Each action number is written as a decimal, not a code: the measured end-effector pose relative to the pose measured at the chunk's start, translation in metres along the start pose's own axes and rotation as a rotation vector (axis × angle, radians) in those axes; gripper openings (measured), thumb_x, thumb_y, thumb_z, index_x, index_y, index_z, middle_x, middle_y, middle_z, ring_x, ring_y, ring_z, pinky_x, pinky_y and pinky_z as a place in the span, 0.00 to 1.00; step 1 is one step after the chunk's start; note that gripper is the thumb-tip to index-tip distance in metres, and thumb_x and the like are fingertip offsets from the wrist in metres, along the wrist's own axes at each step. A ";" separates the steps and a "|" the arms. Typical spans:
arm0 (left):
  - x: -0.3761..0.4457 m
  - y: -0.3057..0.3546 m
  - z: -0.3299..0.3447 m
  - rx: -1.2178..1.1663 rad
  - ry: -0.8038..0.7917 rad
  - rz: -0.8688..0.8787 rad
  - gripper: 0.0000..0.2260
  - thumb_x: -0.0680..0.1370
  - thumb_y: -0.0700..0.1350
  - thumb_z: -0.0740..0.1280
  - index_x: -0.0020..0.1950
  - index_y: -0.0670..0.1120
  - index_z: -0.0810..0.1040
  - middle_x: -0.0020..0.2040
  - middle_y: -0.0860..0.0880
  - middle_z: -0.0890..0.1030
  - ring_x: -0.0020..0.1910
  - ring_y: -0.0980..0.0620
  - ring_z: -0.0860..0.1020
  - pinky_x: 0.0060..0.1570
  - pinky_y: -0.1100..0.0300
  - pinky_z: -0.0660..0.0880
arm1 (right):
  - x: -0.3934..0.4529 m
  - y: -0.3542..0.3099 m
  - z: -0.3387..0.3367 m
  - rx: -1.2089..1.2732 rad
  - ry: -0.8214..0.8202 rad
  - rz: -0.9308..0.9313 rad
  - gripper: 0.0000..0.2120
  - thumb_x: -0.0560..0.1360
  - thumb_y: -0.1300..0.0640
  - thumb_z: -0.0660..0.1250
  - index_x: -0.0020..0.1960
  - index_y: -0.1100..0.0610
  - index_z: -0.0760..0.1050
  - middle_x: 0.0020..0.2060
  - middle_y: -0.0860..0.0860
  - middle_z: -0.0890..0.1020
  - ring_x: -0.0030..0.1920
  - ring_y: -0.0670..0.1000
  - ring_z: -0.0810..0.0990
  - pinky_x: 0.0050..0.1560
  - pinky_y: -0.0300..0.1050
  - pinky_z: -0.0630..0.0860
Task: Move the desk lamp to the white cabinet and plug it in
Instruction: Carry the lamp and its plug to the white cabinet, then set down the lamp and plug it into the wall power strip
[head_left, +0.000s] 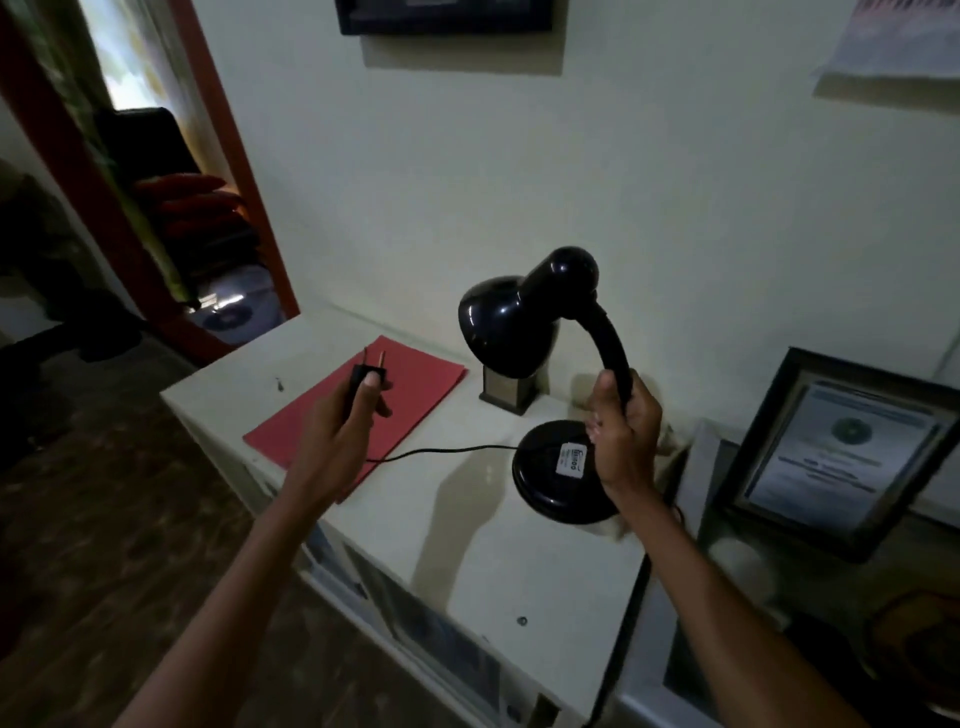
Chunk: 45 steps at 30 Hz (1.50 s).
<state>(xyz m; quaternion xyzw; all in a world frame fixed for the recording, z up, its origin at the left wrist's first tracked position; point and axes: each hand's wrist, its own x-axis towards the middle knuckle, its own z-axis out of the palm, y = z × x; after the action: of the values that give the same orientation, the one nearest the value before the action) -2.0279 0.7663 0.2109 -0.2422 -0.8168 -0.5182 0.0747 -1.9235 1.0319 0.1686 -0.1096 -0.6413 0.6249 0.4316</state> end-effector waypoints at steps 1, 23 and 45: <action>0.013 -0.006 0.000 -0.009 0.002 -0.011 0.17 0.85 0.49 0.56 0.52 0.42 0.80 0.44 0.41 0.82 0.43 0.38 0.80 0.46 0.42 0.77 | 0.007 0.006 0.003 0.009 0.014 0.016 0.13 0.81 0.47 0.62 0.37 0.47 0.70 0.26 0.47 0.67 0.25 0.47 0.64 0.25 0.41 0.62; 0.139 -0.125 0.040 -0.277 -0.458 -0.179 0.15 0.83 0.57 0.57 0.51 0.54 0.82 0.42 0.50 0.83 0.32 0.57 0.74 0.32 0.60 0.71 | 0.082 0.132 0.038 -0.183 0.161 0.035 0.22 0.78 0.46 0.68 0.27 0.47 0.69 0.20 0.43 0.68 0.20 0.44 0.65 0.27 0.39 0.63; 0.121 -0.125 0.059 -0.216 -0.541 -0.139 0.22 0.78 0.68 0.58 0.52 0.53 0.82 0.43 0.38 0.80 0.34 0.51 0.74 0.36 0.51 0.71 | 0.069 0.129 0.004 -0.406 0.067 0.137 0.14 0.75 0.46 0.71 0.44 0.57 0.75 0.34 0.53 0.79 0.33 0.50 0.78 0.36 0.45 0.74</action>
<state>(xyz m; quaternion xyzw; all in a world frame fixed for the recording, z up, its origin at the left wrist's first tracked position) -2.1853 0.8137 0.1284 -0.3213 -0.7621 -0.5225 -0.2075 -2.0188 1.1013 0.0824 -0.2584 -0.7302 0.5069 0.3783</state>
